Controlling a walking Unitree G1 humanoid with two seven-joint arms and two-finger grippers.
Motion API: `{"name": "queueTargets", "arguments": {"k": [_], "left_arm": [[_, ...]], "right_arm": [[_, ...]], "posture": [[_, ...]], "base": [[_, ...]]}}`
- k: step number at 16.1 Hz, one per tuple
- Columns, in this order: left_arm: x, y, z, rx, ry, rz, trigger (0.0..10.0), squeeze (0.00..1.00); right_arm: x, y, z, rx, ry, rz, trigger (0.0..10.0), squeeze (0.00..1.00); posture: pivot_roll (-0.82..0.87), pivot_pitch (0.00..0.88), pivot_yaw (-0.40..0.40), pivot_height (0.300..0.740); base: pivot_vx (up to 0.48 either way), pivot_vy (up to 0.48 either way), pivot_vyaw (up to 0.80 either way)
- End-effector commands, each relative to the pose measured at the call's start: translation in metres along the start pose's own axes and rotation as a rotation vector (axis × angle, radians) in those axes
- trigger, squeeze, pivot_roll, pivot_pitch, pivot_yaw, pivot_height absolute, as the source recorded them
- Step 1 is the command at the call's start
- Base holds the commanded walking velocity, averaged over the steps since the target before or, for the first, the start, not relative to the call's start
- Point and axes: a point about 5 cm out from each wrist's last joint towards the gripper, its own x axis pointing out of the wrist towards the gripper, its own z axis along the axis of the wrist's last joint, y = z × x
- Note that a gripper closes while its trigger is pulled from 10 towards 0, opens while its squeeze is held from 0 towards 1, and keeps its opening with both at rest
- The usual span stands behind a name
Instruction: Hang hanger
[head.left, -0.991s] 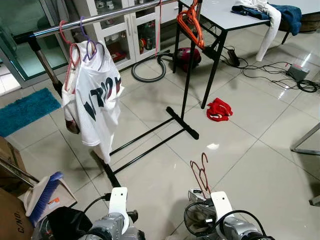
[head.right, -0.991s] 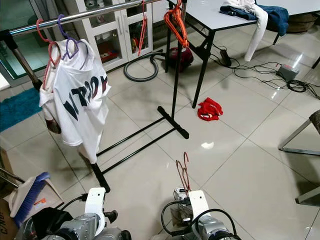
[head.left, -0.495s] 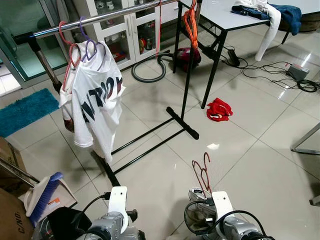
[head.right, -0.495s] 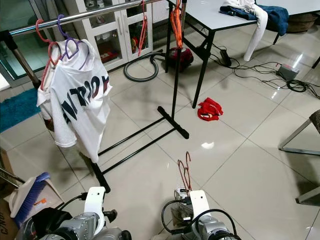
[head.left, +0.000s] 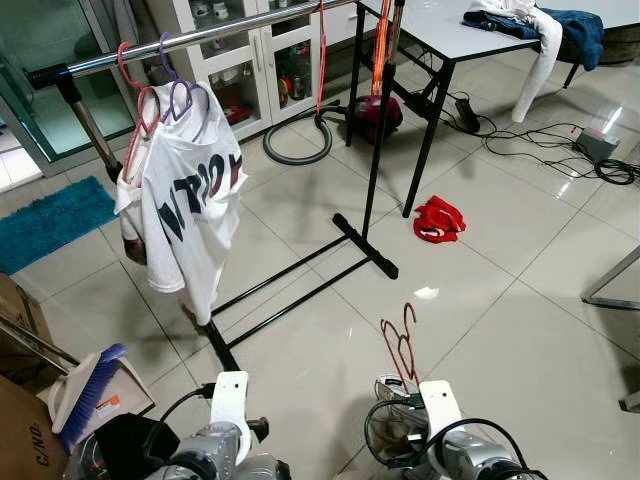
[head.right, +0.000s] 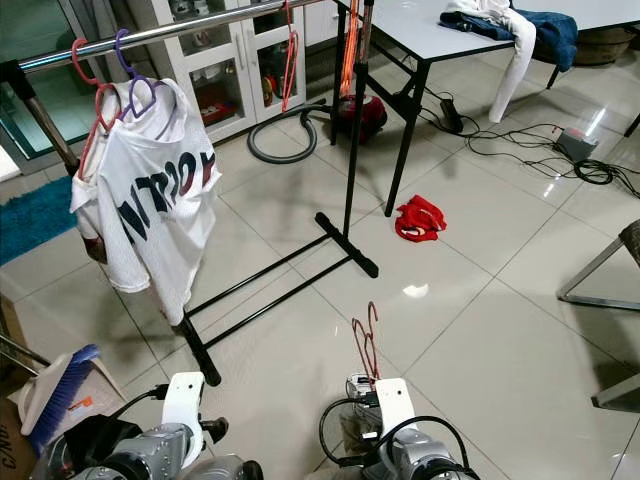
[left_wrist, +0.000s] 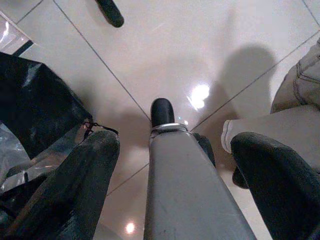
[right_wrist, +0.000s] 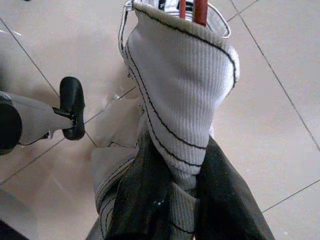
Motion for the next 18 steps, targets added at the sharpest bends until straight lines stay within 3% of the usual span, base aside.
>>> {"name": "queueTargets", "arguments": {"k": [1, 18], "left_arm": [[-0.0003, 0.0010, 0.0070, 0.028, -0.012, -0.004, 10.0, 0.00], [-0.0004, 0.0046, -0.0008, 0.055, 0.006, -0.017, 10.0, 0.00]], "right_arm": [[0.0001, 0.0019, 0.0039, 0.004, -0.007, 0.000, 10.0, 0.00], [0.0006, 0.0052, -0.0029, -0.015, 0.006, 0.004, 10.0, 0.00]], "posture": [[-0.09, 0.000, 0.054, 0.740], [-0.10, 0.000, 0.063, 0.740]], "base": [[0.000, 0.000, 0.00], [0.000, 0.000, 0.00]]}}
